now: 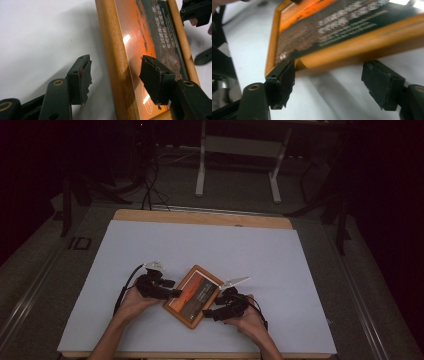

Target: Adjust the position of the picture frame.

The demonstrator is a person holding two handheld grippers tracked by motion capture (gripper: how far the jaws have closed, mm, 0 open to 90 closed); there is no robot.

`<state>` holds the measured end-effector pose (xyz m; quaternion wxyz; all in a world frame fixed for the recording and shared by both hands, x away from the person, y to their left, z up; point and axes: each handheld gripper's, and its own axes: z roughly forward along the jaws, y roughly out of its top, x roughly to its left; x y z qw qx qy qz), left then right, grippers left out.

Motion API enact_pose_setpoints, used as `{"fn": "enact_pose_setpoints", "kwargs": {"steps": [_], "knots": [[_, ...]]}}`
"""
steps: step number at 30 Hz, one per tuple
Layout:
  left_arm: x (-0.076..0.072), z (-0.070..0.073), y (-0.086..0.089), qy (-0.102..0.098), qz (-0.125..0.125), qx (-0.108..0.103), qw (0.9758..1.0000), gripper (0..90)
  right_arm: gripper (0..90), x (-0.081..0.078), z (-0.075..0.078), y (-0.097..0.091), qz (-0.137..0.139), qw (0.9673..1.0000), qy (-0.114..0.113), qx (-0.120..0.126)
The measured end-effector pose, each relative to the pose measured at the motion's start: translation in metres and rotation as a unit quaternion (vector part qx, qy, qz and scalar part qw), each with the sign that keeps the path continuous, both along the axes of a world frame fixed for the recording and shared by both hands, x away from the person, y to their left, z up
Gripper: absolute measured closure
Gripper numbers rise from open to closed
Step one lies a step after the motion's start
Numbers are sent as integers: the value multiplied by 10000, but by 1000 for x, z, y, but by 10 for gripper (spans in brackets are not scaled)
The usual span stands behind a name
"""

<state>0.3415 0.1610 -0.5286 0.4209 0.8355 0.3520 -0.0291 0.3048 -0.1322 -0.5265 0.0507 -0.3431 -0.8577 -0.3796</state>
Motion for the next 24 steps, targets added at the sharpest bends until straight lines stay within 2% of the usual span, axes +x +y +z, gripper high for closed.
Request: {"fn": "enact_pose_setpoints", "kwargs": {"steps": [5,9,14,15,20,22,24], "knots": [[2,-4,-4,256,-184,-208,9993,428,244,-1,-2,5,-40,9998,139,127],[3,-5,-5,346,-199,-242,9989,433,254,1,-3,4,-141,9992,272,242],[5,-6,-6,522,-180,-301,9980,429,299,4,-3,1,-258,9980,436,368],[7,-9,-7,670,-253,-354,9968,407,334,6,-3,-2,-347,9966,565,485],[7,-8,-7,721,-202,-315,9967,407,365,8,-2,-4,-461,9956,601,548],[5,-4,-6,720,-151,-216,9971,409,399,10,0,-5,-543,9953,565,576],[4,0,-3,704,-135,-266,9971,438,455,11,3,-9,-560,9942,582,714]]}}
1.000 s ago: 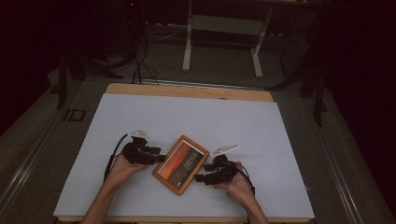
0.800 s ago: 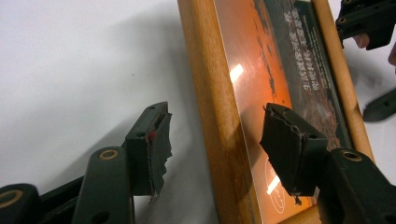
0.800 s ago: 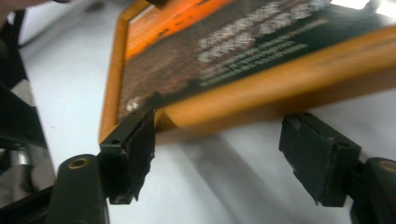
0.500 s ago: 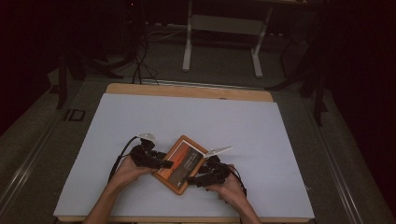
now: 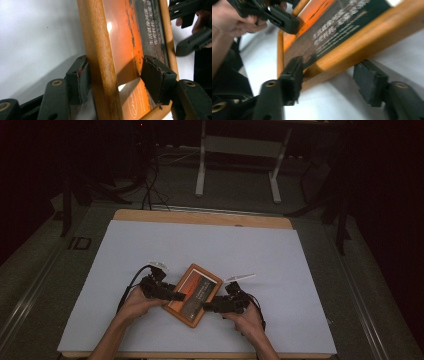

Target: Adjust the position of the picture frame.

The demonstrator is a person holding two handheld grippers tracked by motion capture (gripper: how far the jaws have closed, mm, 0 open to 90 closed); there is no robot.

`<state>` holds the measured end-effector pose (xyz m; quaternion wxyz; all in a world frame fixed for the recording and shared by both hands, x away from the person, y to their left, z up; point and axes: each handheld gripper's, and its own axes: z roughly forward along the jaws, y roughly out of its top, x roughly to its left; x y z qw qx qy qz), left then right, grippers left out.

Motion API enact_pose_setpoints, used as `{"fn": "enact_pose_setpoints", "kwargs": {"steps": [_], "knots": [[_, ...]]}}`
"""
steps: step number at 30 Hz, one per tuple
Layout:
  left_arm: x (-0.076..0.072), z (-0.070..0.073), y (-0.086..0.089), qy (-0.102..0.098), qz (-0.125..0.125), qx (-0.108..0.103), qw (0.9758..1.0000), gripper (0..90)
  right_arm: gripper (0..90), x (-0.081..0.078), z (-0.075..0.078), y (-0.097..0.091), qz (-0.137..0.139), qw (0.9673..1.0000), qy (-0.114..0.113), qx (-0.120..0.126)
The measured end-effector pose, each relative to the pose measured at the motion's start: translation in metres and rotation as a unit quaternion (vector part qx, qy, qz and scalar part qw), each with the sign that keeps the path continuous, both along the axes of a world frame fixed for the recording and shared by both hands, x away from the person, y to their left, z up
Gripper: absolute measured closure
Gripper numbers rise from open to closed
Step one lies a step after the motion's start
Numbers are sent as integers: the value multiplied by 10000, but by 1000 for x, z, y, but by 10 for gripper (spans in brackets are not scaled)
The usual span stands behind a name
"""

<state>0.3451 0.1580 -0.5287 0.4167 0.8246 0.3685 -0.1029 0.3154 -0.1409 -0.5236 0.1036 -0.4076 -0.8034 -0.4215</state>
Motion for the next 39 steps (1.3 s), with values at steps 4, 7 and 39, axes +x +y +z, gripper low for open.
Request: {"fn": "enact_pose_setpoints", "kwargs": {"steps": [4,7,39], "knots": [[-5,6,3,-66,-105,-118,9999,533,527,1,10,-7,-120,9996,-174,174],[-11,10,-2,-148,-259,-250,9992,608,584,3,16,-15,-330,9986,-395,142],[-2,-6,-38,440,856,-317,9949,570,531,46,-4,-42,-1192,9924,-50,285]]}}
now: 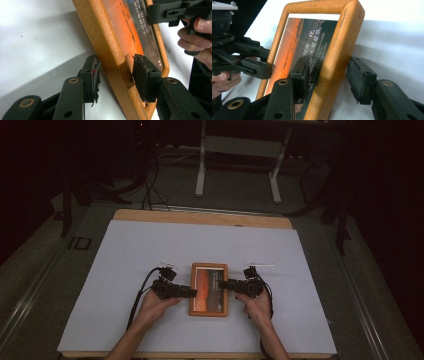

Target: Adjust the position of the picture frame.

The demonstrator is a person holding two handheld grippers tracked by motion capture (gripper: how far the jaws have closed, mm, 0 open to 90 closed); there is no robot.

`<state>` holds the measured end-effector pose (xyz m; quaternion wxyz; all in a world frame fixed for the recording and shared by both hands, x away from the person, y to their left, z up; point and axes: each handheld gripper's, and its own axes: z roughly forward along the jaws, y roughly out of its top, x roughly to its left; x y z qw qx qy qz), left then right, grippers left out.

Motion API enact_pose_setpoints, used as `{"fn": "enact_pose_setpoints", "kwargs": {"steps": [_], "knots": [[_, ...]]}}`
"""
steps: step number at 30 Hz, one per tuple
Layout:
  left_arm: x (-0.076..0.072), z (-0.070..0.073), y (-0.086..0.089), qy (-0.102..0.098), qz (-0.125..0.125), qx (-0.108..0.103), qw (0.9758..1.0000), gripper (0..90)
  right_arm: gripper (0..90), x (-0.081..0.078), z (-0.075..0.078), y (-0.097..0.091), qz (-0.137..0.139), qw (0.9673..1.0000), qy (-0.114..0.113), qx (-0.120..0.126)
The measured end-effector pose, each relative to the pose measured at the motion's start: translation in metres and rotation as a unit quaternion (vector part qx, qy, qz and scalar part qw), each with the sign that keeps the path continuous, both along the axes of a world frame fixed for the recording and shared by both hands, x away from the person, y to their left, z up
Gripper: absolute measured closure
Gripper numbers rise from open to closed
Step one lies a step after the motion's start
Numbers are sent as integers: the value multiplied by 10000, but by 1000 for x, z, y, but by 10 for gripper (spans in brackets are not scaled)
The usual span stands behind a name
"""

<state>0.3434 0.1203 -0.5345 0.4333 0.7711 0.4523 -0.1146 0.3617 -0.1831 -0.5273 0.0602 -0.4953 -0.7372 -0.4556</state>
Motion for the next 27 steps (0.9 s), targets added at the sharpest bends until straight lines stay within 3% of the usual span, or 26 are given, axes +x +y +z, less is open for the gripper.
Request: {"fn": "enact_pose_setpoints", "kwargs": {"steps": [7,11,19,27], "knots": [[-1,0,-1,-115,26,33,9999,529,519,0,-1,0,33,10000,-74,-6],[0,0,1,-114,63,16,9999,507,506,-2,1,1,63,9997,-158,-146],[-1,7,15,-279,315,-44,9991,472,482,-5,11,-6,-3,9991,-383,-168],[-3,16,26,-598,628,-28,9962,473,482,-9,19,-9,-6,9968,-672,-429]]}}
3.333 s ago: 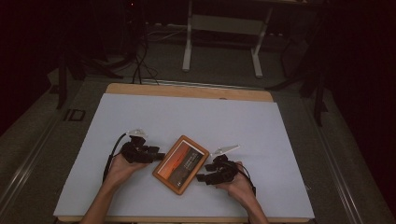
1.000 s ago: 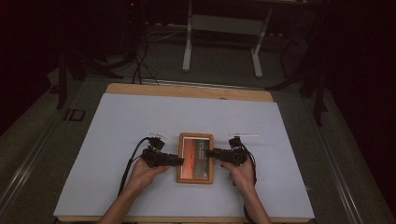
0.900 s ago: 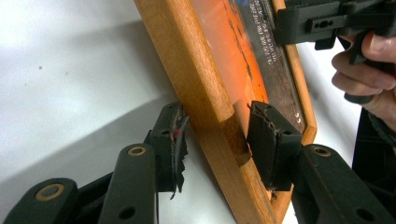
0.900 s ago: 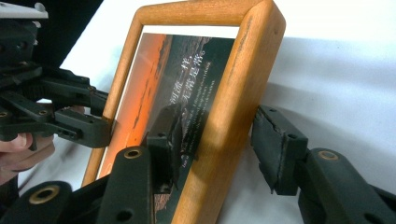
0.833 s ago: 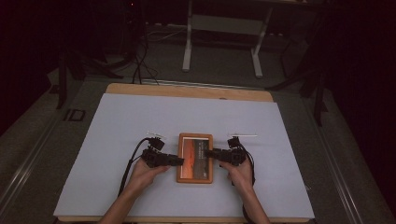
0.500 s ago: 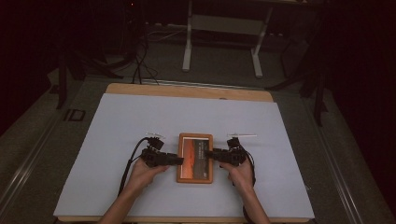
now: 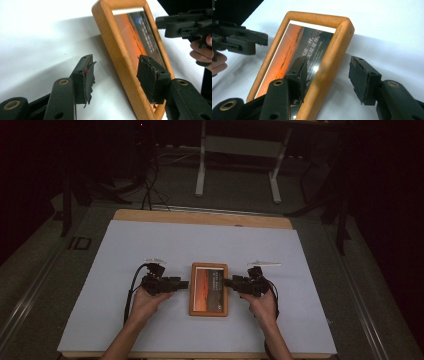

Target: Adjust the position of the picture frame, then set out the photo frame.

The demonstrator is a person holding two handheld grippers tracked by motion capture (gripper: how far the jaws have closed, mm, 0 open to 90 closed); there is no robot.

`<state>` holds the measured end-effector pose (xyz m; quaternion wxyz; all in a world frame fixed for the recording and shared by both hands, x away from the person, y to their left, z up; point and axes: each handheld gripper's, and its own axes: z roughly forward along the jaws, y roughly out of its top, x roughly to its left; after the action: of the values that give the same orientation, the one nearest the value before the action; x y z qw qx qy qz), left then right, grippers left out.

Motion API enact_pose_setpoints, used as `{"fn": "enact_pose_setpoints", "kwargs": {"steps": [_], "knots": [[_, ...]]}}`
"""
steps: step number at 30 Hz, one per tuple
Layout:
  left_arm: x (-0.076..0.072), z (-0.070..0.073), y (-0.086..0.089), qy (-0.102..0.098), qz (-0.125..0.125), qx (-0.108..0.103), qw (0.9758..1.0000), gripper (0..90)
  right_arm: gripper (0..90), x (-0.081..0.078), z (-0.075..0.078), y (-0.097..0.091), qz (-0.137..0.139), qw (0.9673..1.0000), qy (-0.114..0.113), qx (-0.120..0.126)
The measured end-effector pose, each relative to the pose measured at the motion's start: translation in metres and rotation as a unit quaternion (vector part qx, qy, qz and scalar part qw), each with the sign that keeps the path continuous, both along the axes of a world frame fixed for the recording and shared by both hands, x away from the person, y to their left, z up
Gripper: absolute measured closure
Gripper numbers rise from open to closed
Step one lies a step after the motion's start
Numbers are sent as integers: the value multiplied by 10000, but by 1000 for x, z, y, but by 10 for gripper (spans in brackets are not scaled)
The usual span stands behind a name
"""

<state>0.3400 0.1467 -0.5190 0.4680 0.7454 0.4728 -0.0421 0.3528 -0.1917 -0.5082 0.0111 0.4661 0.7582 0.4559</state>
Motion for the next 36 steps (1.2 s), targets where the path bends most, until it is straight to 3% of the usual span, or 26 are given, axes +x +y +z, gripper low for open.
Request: {"fn": "enact_pose_setpoints", "kwargs": {"steps": [4,10,15,16,19,20,30,36], "knots": [[-3,6,2,-266,197,152,9993,472,482,-3,5,3,31,9996,-196,-207],[-7,12,0,-508,273,312,9978,470,479,-7,9,10,126,9975,-461,-516],[-11,16,-1,-693,342,401,9962,470,478,-9,11,12,145,9965,-536,-624],[-12,18,-1,-755,372,435,9955,470,477,-10,13,13,160,9951,-656,-725],[-14,20,-2,-889,442,536,9936,470,477,-11,14,14,183,9943,-716,-774],[-17,21,-5,-1025,463,679,9913,470,477,-12,14,16,214,9935,-763,-821],[-20,24,-9,-1158,388,774,9895,468,474,-14,16,22,325,9905,-878,-1007],[-23,24,-9,-1164,390,794,9893,468,499,-14,21,29,386,9844,-1087,-1328]]}}
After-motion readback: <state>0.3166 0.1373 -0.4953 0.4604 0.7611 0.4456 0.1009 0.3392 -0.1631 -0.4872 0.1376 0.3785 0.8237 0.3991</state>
